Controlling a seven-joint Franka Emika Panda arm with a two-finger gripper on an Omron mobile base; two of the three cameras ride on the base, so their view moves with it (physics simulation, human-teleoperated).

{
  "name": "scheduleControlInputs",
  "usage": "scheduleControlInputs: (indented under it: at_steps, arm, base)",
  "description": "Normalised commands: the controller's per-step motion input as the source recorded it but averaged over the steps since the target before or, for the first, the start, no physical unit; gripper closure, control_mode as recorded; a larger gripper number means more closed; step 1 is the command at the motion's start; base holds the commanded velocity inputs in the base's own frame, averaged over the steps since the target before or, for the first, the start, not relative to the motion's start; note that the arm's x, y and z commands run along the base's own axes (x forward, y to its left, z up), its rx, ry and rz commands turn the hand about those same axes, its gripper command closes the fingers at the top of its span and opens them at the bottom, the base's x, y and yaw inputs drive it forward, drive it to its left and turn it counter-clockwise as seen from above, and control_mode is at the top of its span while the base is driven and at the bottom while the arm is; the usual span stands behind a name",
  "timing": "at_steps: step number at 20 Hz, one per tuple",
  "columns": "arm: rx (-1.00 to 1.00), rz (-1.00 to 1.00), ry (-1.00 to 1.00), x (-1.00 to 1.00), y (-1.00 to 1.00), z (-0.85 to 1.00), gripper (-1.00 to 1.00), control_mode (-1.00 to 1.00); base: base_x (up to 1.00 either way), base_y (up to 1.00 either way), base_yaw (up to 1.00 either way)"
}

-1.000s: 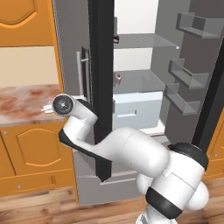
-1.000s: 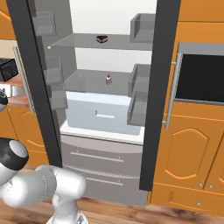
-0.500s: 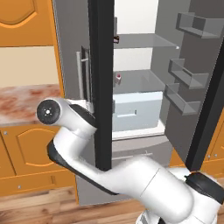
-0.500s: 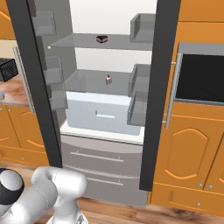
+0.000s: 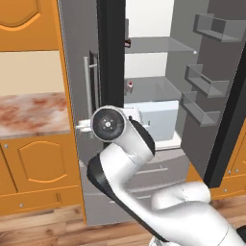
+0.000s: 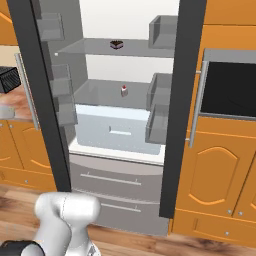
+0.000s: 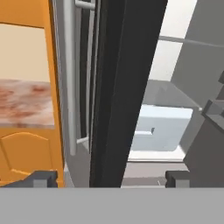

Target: Take the cakes from the fridge and place them on the empty tray on the dining counter.

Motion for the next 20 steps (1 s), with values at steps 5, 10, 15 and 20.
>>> scheduleControlInputs:
  at_steps: [5,10,15,20]
  arm:
    - [0.01,0.32,-0.09,-0.22,-1.00,0.07,-1.00,-1.00]
    - [0.13,0.35,-0.09,0.01,-0.96,0.15,-1.00,-1.00]
    - [0.28,0.19,-0.01,0.08,-0.72,0.11,-1.00,-1.00]
    - [0.07,0.28,-0.24,0.11,-0.12,0.23,-1.00,-1.00]
  base:
    - [0.00,0.00,0.00]
    - [0.00,0.00,0.00]
    - [0.00,0.00,0.00]
    - [0.00,0.00,0.00]
